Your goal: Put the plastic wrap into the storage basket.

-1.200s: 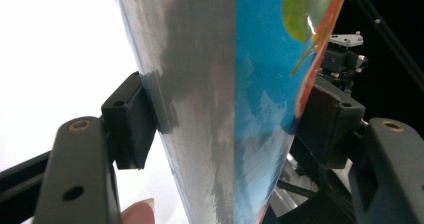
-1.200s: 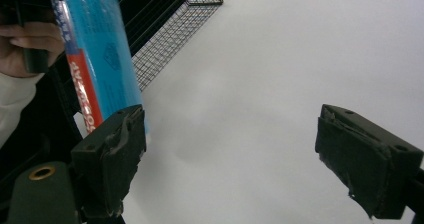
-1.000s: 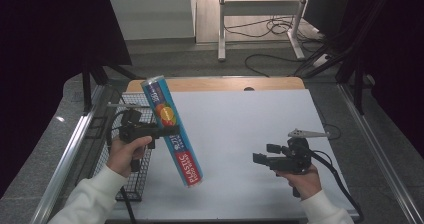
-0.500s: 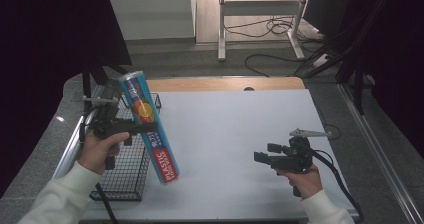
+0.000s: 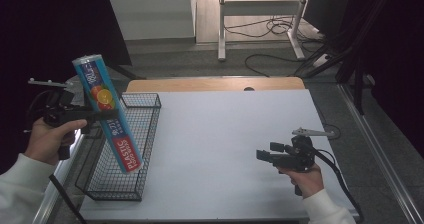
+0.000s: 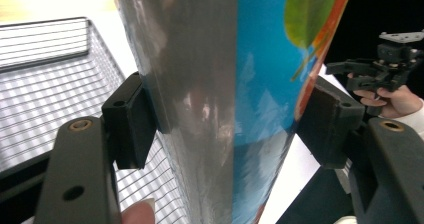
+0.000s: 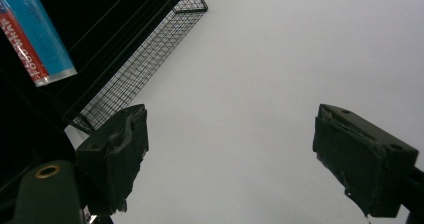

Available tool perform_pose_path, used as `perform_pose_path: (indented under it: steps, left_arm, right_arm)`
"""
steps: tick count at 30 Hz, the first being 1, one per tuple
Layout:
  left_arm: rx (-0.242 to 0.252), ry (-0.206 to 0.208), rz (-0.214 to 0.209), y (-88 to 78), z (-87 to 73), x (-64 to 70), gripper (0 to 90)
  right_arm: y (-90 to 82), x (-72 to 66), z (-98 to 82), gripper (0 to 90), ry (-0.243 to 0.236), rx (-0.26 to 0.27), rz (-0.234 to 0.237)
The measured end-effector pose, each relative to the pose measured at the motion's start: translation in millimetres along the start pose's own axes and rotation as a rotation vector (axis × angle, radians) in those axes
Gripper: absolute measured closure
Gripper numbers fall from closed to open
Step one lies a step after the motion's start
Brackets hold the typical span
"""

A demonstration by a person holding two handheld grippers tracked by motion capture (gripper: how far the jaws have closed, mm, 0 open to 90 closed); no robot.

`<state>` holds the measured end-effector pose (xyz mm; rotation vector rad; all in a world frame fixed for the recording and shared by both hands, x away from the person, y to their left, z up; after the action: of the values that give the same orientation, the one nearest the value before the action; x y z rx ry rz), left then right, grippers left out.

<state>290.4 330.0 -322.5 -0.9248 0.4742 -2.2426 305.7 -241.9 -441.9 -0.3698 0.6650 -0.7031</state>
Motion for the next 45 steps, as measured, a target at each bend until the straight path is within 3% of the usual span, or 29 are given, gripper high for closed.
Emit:
perform_pose_path:
  steps: [6,12,28,38,45]
  left_arm:
    - [-0.056,-0.027,0.068,-3.0,-7.8,-18.5,32.0]
    - [-0.12,-0.035,0.117,8.7,-18.7,-34.1,32.0]
    - [-0.22,-0.044,0.179,31.6,-28.0,-48.9,32.0]
    - [-0.295,-0.07,0.201,58.9,-35.8,-58.8,32.0]
    - [-0.277,-0.116,0.202,74.3,-32.5,-71.3,31.9]
  right_arm:
    - [0.4,1.7,-0.3,14.9,0.007,-0.002,-0.008]
    - [2.0,2.9,-0.9,14.9,0.009,-0.008,-0.012]
    - [3.4,5.2,-1.7,14.9,0.017,-0.01,-0.018]
    - [3.5,6.4,-1.4,15.0,0.029,-0.009,-0.021]
    - [4.3,7.4,-1.7,15.0,0.03,-0.011,-0.023]
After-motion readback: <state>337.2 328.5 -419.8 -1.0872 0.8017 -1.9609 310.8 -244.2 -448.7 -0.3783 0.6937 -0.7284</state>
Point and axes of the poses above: each handheld gripper's, and its own axes: y roughly forward along the jaws, z roughly out of its top, x roughly to its right, the point moved 1 cm from there along y, roughly forward along the jaws, and after that the axes turned 4 degrees about -z, right-handed, at the moved point
